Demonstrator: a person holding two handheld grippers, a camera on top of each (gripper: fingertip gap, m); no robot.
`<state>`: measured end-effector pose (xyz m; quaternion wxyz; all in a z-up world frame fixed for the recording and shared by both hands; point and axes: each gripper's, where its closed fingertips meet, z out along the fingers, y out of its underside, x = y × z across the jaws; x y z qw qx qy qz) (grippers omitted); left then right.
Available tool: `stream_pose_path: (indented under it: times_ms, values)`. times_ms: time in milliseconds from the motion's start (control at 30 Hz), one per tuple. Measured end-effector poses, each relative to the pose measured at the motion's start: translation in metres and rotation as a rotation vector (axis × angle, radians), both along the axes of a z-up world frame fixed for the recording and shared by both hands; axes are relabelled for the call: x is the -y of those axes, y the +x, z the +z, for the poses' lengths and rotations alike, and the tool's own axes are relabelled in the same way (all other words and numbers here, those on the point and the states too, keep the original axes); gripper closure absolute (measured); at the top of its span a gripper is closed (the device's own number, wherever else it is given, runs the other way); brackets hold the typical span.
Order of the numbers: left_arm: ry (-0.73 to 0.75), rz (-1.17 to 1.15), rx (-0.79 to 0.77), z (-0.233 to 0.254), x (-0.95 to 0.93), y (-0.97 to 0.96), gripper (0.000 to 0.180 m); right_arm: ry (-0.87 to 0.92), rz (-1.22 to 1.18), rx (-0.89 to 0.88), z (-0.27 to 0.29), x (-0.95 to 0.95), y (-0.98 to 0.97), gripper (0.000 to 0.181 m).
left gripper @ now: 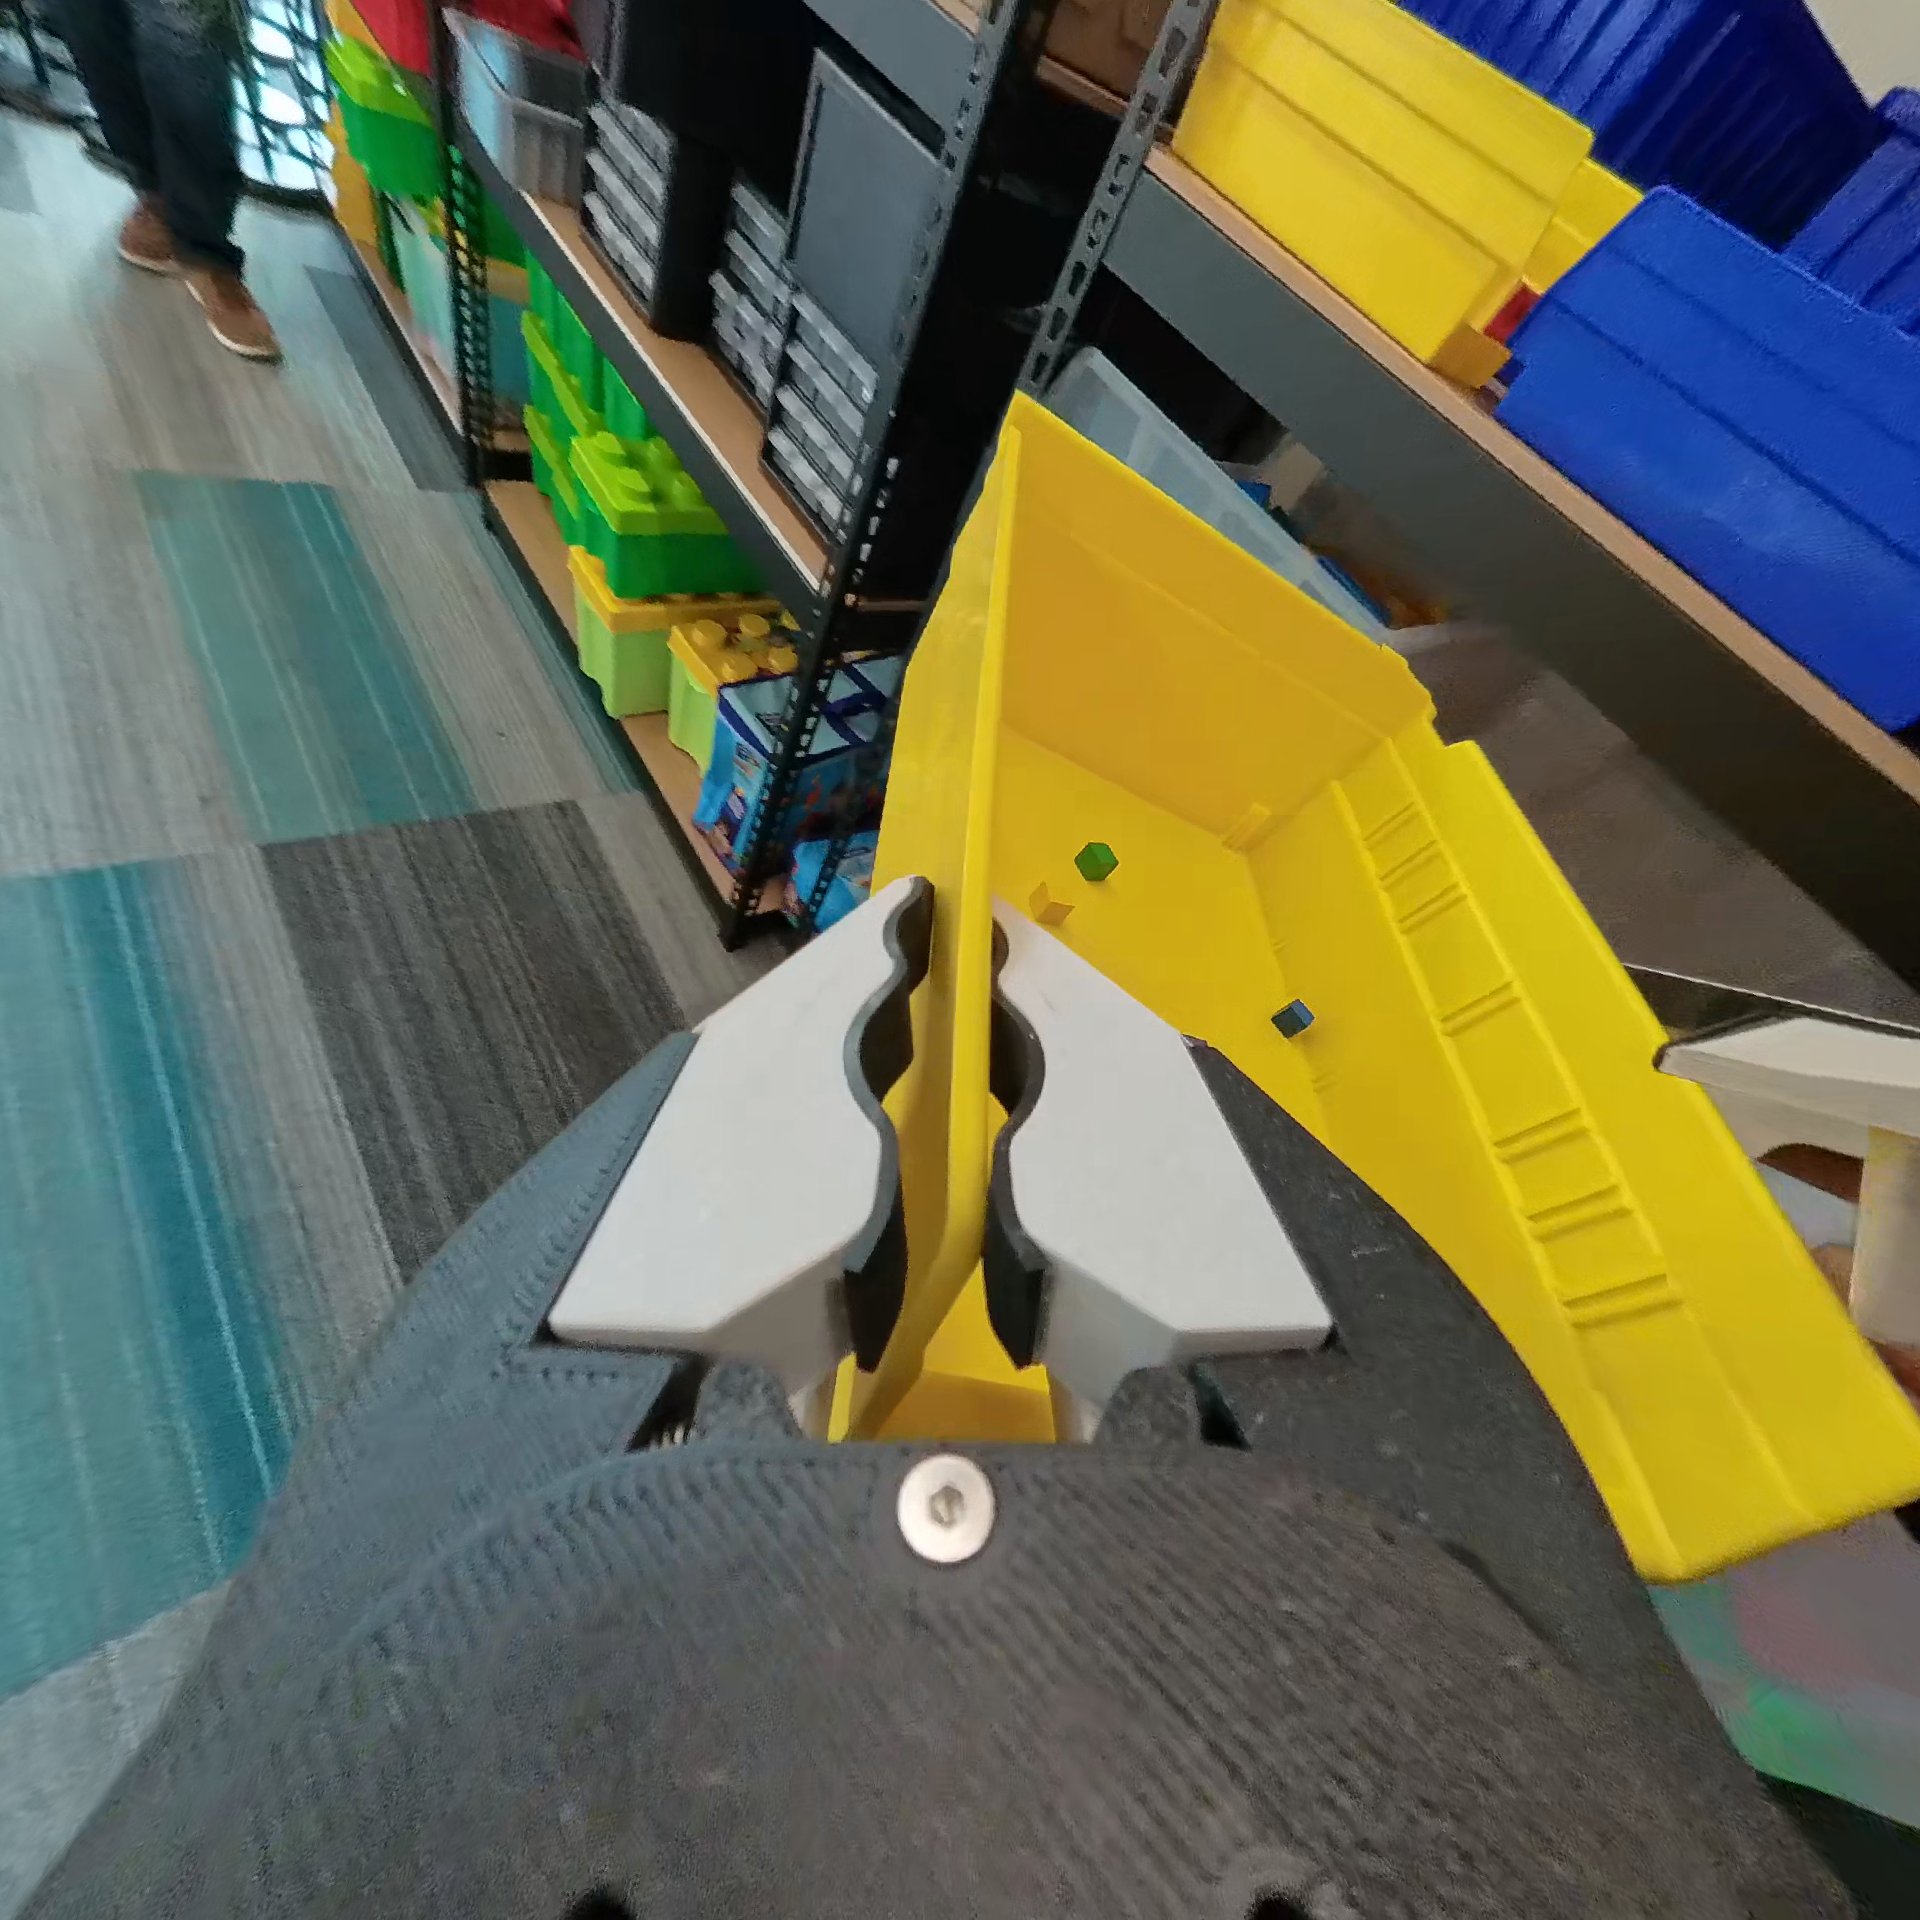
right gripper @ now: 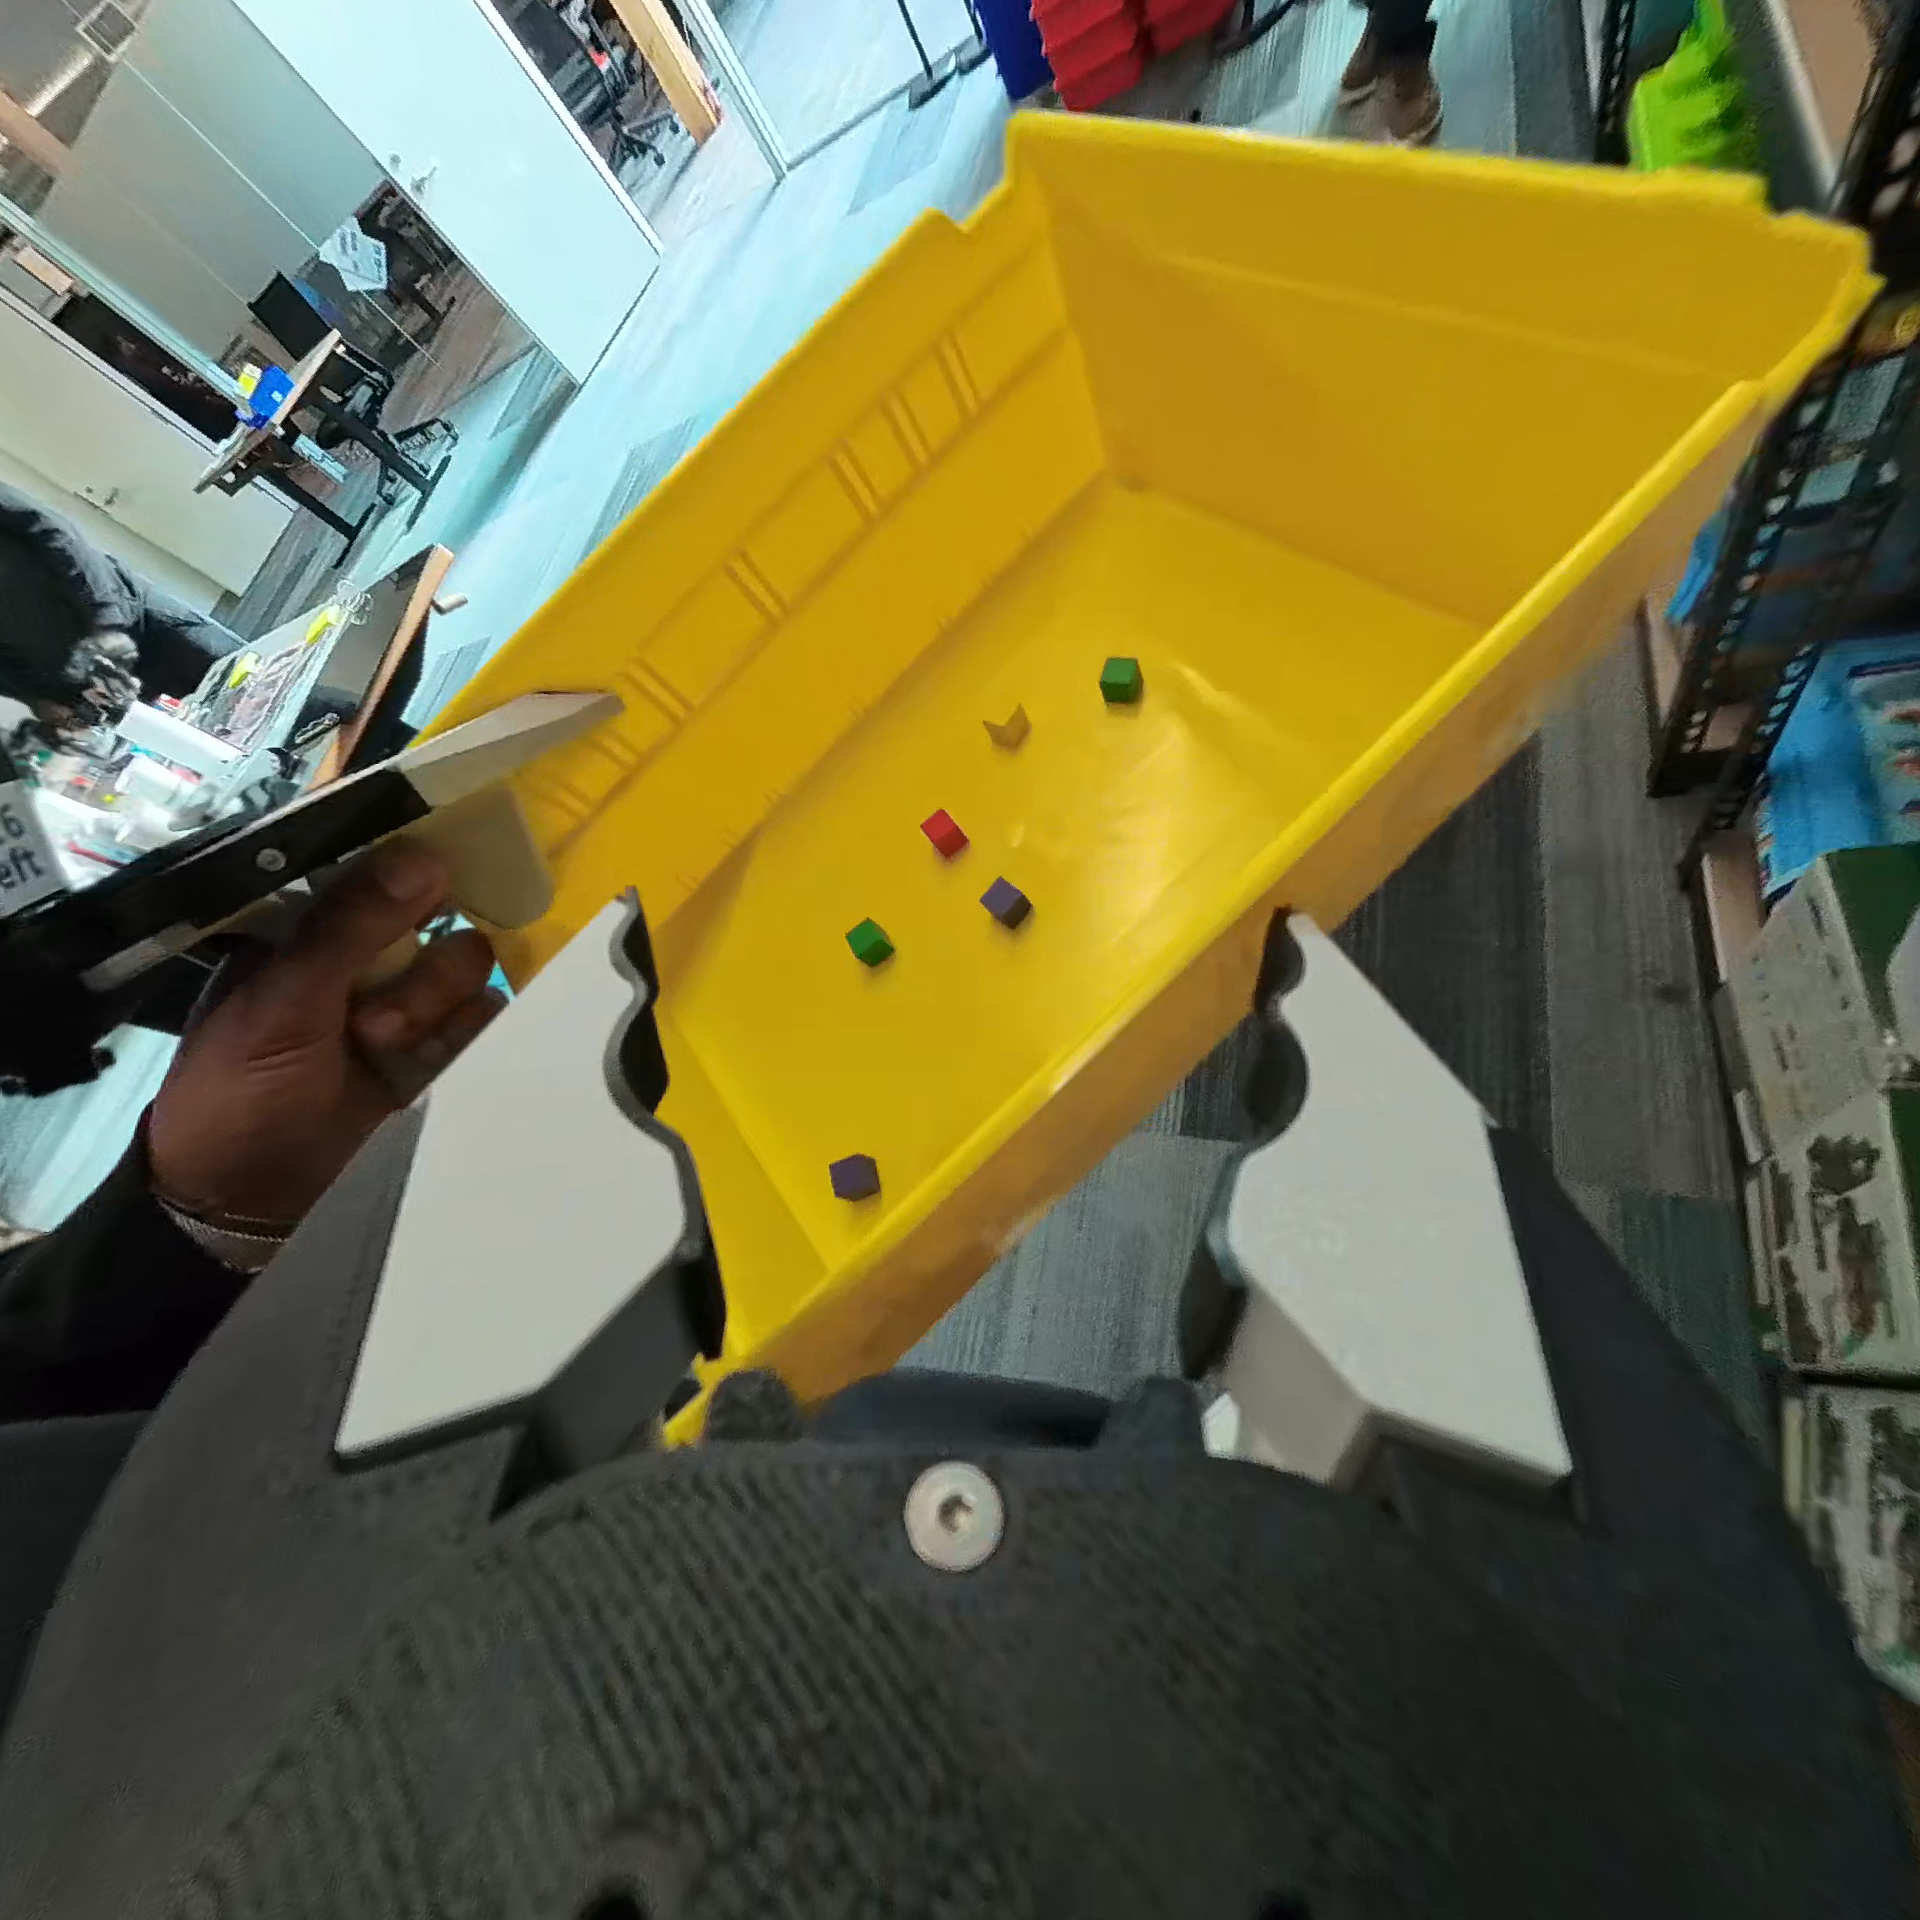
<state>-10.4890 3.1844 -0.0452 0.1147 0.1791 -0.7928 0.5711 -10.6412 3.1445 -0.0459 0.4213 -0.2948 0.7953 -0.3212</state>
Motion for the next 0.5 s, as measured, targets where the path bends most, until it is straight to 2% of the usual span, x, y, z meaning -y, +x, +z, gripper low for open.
stream_pose_path:
  times_ms: [200, 500]
  values:
    - [0.003, 0.045, -0.025, -0.008, -0.005, 0.024, 0.180, 0.115, 0.007, -0.008, -0.018, 0.004, 0.019, 0.076]
    - [0.042, 0.198, -0.005, -0.020, 0.009, 0.050, 0.180, 0.224, 0.171, -0.035, -0.043, 0.045, 0.062, 0.092]
